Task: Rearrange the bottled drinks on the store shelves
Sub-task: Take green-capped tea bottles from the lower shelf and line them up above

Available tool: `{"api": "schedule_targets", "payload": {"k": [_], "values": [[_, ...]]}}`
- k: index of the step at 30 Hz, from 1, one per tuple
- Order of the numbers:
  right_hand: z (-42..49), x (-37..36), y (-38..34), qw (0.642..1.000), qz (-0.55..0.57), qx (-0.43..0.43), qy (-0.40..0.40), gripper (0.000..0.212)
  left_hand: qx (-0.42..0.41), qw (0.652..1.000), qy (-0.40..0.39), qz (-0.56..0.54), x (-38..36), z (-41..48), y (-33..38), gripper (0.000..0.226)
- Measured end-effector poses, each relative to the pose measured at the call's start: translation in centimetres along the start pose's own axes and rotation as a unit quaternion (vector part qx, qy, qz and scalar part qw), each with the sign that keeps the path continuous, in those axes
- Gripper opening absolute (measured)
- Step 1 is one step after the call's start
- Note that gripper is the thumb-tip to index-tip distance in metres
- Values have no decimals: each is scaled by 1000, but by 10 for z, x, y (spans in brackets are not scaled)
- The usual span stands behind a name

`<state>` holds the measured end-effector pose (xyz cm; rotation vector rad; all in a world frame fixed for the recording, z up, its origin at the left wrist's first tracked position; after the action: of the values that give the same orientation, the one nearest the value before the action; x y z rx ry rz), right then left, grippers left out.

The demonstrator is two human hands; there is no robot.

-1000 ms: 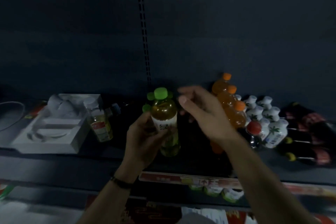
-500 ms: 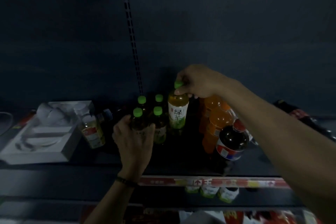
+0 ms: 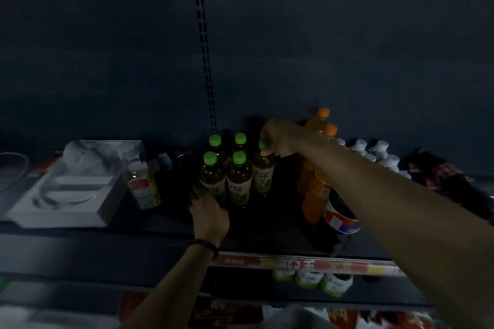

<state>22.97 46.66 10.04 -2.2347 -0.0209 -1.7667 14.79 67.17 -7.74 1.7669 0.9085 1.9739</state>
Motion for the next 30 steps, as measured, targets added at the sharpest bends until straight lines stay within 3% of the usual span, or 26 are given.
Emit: {"api": "schedule_targets", "payload": {"k": [6,9,15,17,19,22,24,26,29,30], "values": [[-1,0,4,999,20,-36,-5,46,-18,999,6,26,-4,5,2,70],[-2,-2,3,999,26,-43,-9,50,-36,998,24,43,-6,11,-1,59],[-25,7,2,998,36,-53,17,58,-37,999,13,-17,-5,12,-10,58],[-45,17,6,994,53,-62,68,53,-1,998,12,-68,7,-1,-10,68],[-78,31,13,978,89,-61,178,39,0,995,43,-89,25,-25,-5,74],[-159,27,21,931,169,-64,317,17,-62,977,56,-194,36,-70,14,54],[-216,3,25,905,217,-94,353,5,-69,970,-2,-233,24,-98,29,40],[-259,-36,37,896,235,-132,354,3,-132,962,-86,-221,-4,-127,50,31],[-301,-109,79,906,252,-212,267,10,-236,923,-247,-175,-60,-179,82,8],[-313,-134,97,910,254,-241,223,12,-256,906,-305,-146,-82,-196,87,10]]}}
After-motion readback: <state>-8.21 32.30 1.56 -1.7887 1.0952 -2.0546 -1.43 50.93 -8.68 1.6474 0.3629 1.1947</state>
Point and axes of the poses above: each hand's wrist, its own z-axis towards the middle knuckle, its own x-axis out of the back of the hand, y = z × x, the point moved 9 cm from there along z, towards the middle knuckle, and after that the axes turned 3 degrees about -x, right-handed, at the moved point
